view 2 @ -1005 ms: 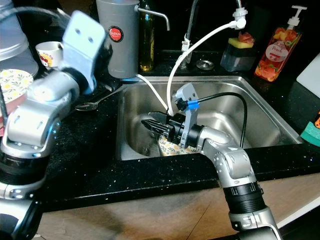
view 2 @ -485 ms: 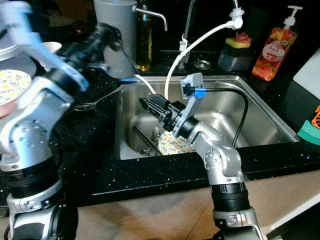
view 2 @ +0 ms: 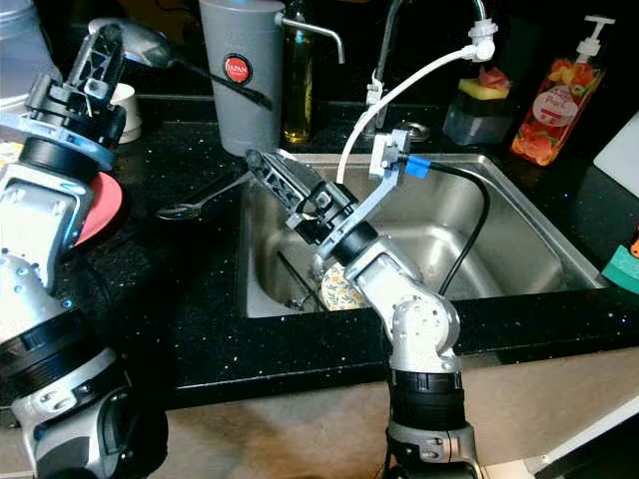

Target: Kitchen organization

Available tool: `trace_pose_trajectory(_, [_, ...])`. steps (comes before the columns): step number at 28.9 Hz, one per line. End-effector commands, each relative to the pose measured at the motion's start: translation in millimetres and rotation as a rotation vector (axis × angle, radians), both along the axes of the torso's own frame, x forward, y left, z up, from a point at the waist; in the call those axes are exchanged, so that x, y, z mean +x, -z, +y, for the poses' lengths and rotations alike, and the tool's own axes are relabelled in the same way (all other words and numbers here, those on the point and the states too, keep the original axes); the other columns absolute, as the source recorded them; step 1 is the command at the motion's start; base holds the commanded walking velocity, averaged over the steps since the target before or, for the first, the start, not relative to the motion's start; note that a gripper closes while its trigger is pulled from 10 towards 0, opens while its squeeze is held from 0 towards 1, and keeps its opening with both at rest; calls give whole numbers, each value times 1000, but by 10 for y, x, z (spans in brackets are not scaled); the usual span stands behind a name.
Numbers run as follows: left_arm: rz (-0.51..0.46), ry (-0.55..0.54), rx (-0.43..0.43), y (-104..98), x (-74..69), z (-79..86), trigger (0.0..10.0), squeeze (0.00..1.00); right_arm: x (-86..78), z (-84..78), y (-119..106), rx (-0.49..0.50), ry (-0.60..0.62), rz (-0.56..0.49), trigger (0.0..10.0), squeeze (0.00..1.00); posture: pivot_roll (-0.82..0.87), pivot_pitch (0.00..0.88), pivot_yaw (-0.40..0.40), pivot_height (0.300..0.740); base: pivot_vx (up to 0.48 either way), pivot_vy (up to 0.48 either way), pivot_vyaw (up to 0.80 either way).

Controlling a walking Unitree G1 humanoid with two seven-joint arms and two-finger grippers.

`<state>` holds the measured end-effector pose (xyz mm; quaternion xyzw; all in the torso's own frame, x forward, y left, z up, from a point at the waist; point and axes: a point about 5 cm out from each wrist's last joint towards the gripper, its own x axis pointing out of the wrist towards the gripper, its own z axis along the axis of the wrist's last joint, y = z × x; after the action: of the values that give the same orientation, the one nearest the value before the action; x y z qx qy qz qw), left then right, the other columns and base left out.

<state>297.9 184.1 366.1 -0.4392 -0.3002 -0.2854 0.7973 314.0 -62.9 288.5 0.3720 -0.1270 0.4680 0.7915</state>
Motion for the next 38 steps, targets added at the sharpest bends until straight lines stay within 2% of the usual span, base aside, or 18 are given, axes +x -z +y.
trace_pose_trajectory(1, [-3, 61, -66, 13, -10, -36, 0, 0, -49, 29, -105, 50, -34, -7, 10000, 1000, -27, 96, -69, 740, 0, 0, 0])
trace_pose_trajectory(3, [-5, 92, -90, 18, -17, -44, 0, 0, -49, 44, -111, 49, -39, 2, 10000, 1000, -28, 95, -68, 740, 0, 0, 0])
trace_pose_trajectory(4, [-11, 133, -110, 21, -29, -59, 0, 0, -49, 58, -120, 56, -46, 17, 10000, 522, -28, 95, -68, 740, 0, 0, 0])
trace_pose_trajectory(5, [-16, 169, -123, 31, -45, -82, 0, 0, -41, 66, -140, 80, -50, 36, 10000, 0, -28, 96, -68, 740, 0, 0, 0])
trace_pose_trajectory(9, [-14, 227, -139, 56, -76, -124, 0, 0, -36, 76, -181, 122, -52, 66, 10000, 0, -28, 96, -68, 740, 0, 0, 0])
trace_pose_trajectory(11, [4, 271, -176, 106, -91, -165, 0, 0, -27, 98, -210, 138, -45, 77, 10000, 0, -27, 95, -66, 740, 0, 0, 0])
trace_pose_trajectory(14, [72, 300, -239, 253, -58, -199, 0, 0, 14, 114, -241, 184, -19, 112, 10000, 0, -27, 95, -67, 740, 0, 0, 0])
trace_pose_trajectory(17, [94, 323, -263, 303, -53, -217, 0, 0, 29, 124, -248, 188, -13, 124, 10000, 0, -29, 95, -66, 740, 0, 0, 0])
trace_pose_trajectory(35, [104, 441, -220, 366, -162, -434, 0, 0, 133, 59, -278, 295, 47, 219, 10000, 0, -30, 98, -70, 740, 0, 0, 0])
trace_pose_trajectory(36, [105, 442, -218, 368, -166, -439, 0, 0, 144, 47, -282, 302, 51, 223, 8824, 0, -30, 98, -70, 740, 0, 0, 0])
trace_pose_trajectory(37, [106, 441, -217, 371, -167, -441, 0, 0, 153, 34, -286, 312, 53, 226, 0, 0, -30, 98, -70, 740, 0, 0, 0])
trace_pose_trajectory(38, [107, 439, -215, 373, -168, -442, 0, 0, 159, 21, -293, 322, 51, 227, 0, 0, -30, 98, -70, 740, 0, 0, 0])
